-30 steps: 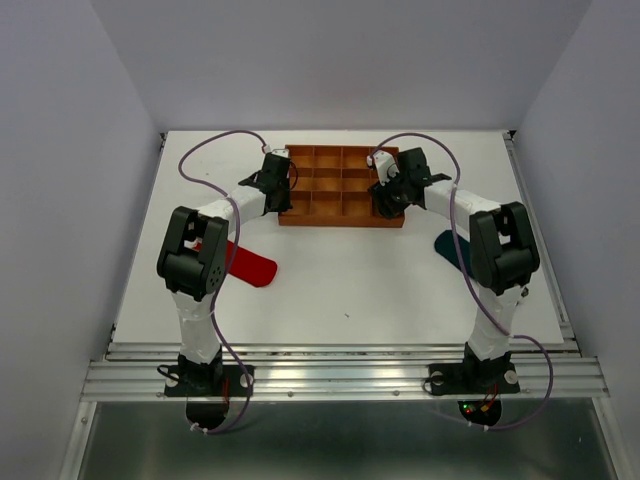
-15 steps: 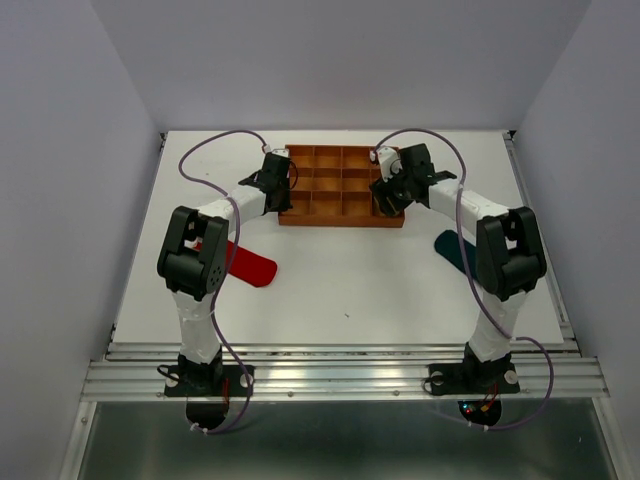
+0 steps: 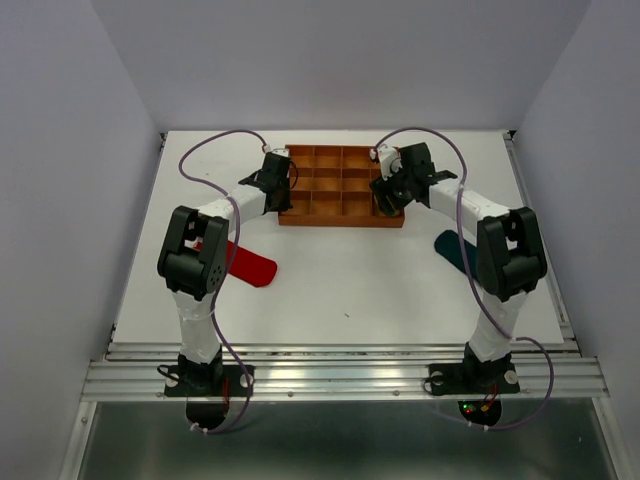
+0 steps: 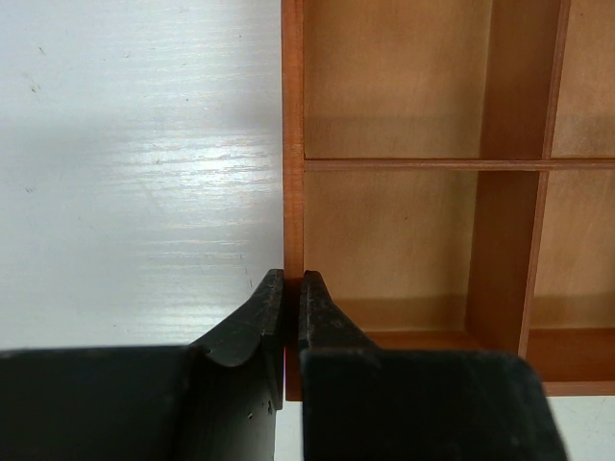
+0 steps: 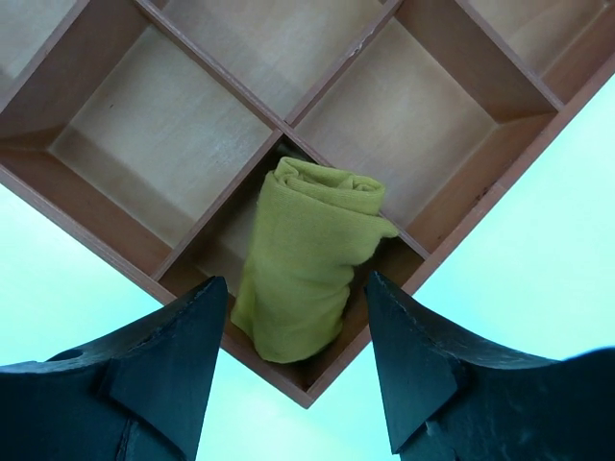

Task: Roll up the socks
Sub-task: Place the rolled socks into the container

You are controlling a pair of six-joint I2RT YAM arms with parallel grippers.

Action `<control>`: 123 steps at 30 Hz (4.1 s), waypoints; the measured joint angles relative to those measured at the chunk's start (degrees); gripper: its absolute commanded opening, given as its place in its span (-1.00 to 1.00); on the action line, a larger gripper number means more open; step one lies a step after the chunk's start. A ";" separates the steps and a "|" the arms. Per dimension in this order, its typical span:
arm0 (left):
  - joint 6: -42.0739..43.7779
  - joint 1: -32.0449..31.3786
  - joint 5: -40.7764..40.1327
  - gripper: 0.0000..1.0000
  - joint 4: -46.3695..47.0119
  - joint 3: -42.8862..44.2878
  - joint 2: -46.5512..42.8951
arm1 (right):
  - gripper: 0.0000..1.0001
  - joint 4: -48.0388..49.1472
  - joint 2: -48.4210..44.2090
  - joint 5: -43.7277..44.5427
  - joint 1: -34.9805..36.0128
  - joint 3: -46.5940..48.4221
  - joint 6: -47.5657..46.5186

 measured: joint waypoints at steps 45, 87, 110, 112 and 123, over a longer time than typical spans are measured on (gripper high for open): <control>-0.04 0.04 0.17 -1.00 -0.74 0.61 0.31 | -0.93 3.50 5.53 3.17 2.21 1.49 -0.50; -0.44 0.15 -0.68 -1.00 -0.66 1.77 1.18 | -0.71 -12.76 16.37 -0.07 1.44 19.58 -4.17; 0.85 0.09 -0.31 -1.00 -0.74 2.60 1.81 | 0.31 -12.13 12.83 2.38 1.66 15.02 -0.46; 0.96 0.09 -0.31 -1.00 -0.63 2.71 1.90 | 0.37 -12.57 12.31 2.54 1.66 14.97 -0.39; 0.83 0.00 -0.72 -1.00 -0.87 4.35 3.04 | 1.00 -14.05 5.84 2.67 1.88 13.81 -0.42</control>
